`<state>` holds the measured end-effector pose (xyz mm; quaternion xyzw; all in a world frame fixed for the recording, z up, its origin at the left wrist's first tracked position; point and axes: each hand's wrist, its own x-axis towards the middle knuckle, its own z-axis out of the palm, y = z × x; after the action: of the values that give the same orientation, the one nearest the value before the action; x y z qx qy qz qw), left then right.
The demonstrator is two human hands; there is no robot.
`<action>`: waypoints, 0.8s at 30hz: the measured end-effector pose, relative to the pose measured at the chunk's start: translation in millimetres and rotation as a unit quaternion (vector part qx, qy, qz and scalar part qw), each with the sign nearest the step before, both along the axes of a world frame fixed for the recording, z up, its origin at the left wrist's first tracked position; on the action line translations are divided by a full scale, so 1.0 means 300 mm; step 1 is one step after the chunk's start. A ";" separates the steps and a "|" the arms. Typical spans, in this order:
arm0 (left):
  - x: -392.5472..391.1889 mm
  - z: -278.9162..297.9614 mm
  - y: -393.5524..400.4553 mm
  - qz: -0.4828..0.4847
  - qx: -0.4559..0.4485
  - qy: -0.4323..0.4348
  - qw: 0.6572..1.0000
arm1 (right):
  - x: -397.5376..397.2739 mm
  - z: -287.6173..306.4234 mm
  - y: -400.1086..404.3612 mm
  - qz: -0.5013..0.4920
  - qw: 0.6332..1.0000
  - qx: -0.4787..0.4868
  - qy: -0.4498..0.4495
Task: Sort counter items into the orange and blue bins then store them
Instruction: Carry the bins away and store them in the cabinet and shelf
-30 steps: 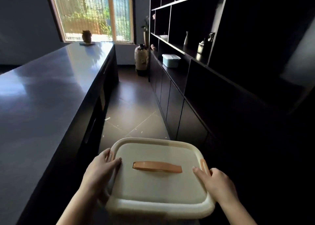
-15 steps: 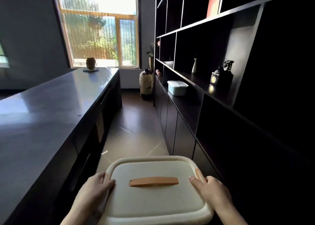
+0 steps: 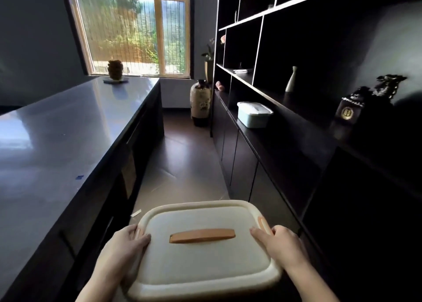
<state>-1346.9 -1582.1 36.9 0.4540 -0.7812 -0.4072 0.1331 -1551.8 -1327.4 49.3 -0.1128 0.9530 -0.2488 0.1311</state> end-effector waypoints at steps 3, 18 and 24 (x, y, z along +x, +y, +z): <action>-0.190 0.017 -0.178 -0.031 -0.016 -0.014 0.999 | -0.146 0.017 -0.155 -0.018 1.000 0.012 -0.003; -1.231 0.079 -0.584 -0.168 -0.040 0.000 0.985 | -0.937 0.007 -0.483 -0.196 0.979 -0.052 0.017; -1.701 0.124 -0.662 -0.241 -0.055 -0.015 0.969 | -1.343 0.010 -0.511 -0.247 0.966 -0.073 -0.013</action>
<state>-1857.1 -1780.5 74.2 0.2508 -0.8906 -0.3769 0.0438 -1954.8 -1480.8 52.2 0.1199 0.9286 -0.3442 0.0698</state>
